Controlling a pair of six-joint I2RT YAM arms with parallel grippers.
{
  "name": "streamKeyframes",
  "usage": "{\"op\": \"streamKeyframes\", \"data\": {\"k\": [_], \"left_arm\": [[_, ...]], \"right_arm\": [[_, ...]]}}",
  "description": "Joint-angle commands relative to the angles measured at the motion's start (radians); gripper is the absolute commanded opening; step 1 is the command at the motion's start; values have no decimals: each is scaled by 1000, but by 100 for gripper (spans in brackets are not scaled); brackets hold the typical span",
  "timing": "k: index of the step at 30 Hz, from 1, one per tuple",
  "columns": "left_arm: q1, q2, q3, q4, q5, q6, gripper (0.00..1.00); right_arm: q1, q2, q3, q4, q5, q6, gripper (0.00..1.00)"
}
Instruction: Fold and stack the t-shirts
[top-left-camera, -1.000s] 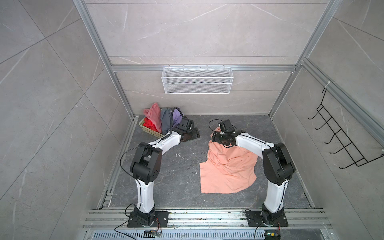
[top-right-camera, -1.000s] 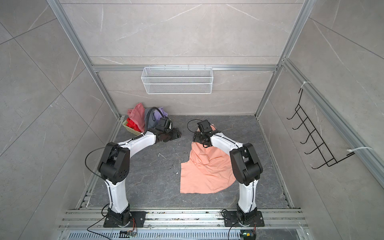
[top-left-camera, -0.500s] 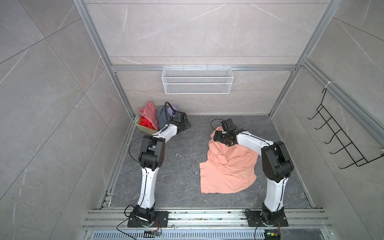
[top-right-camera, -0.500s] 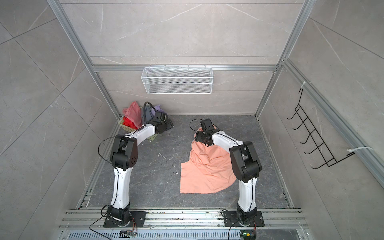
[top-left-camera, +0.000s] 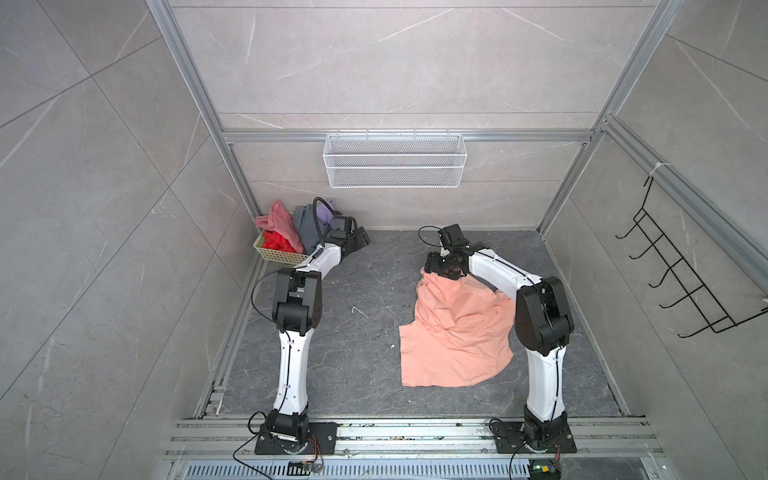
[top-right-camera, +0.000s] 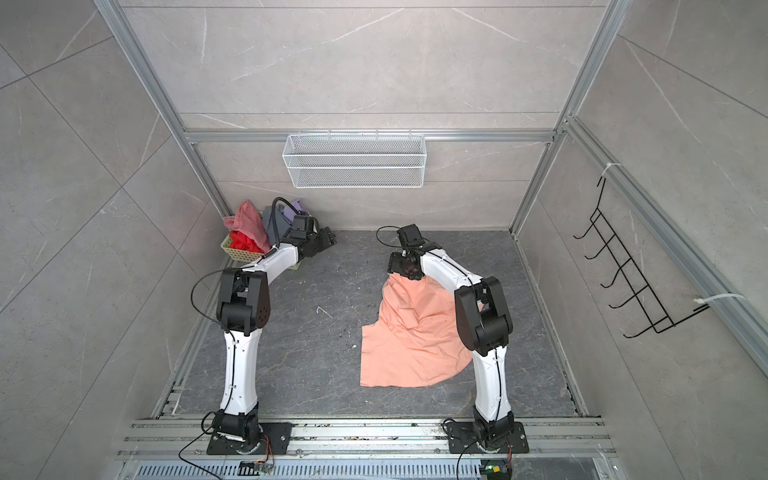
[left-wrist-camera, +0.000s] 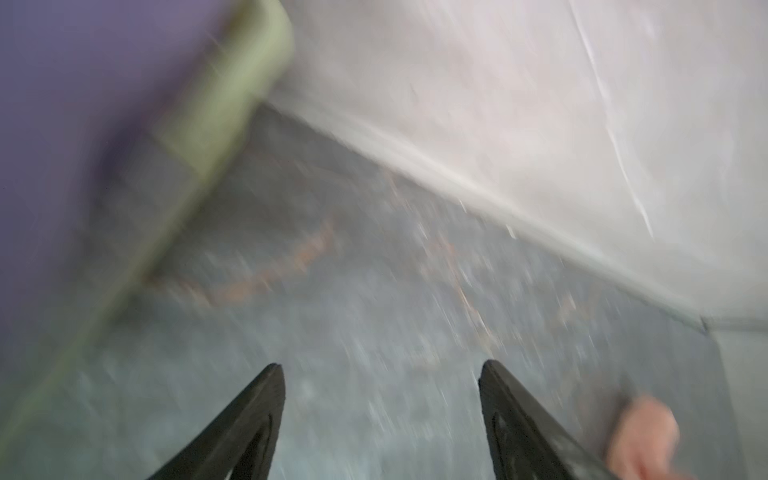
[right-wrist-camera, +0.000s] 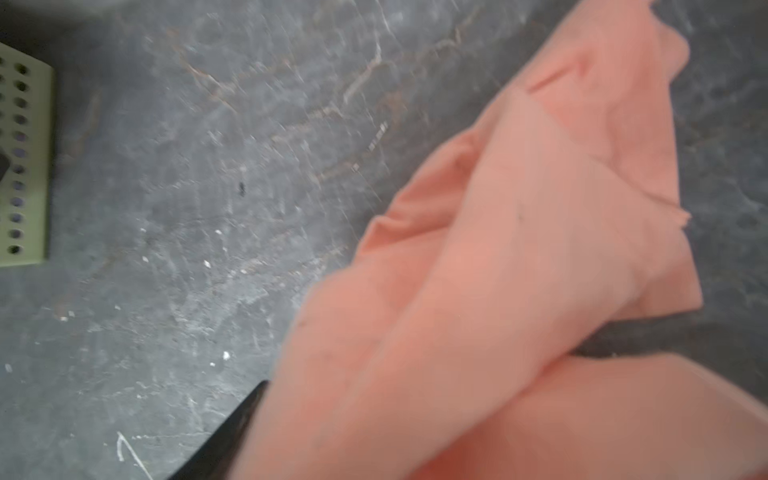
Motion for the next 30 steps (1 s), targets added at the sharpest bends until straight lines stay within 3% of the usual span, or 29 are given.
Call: {"op": "streamKeyframes", "data": {"k": [1,6,13,23,30], "left_arm": [[-92,-196,-105,-16,92,56,76],[-210,-355,-286,-138,75,90,76],[-385,-462,-507,-248,31,84,75],[-562,-418,-514,-440,-117,18,74],[-667,-353,-513,-498,-142,-31,72]], "right_arm": [[-2,2,-24,-60,26,23,72],[5,67,33,-80,18,41,73],[32,170,148,-132,29,44,74],[35,220,159,-171,66,56,73],[40,217,112,-137,48,66,73]]}}
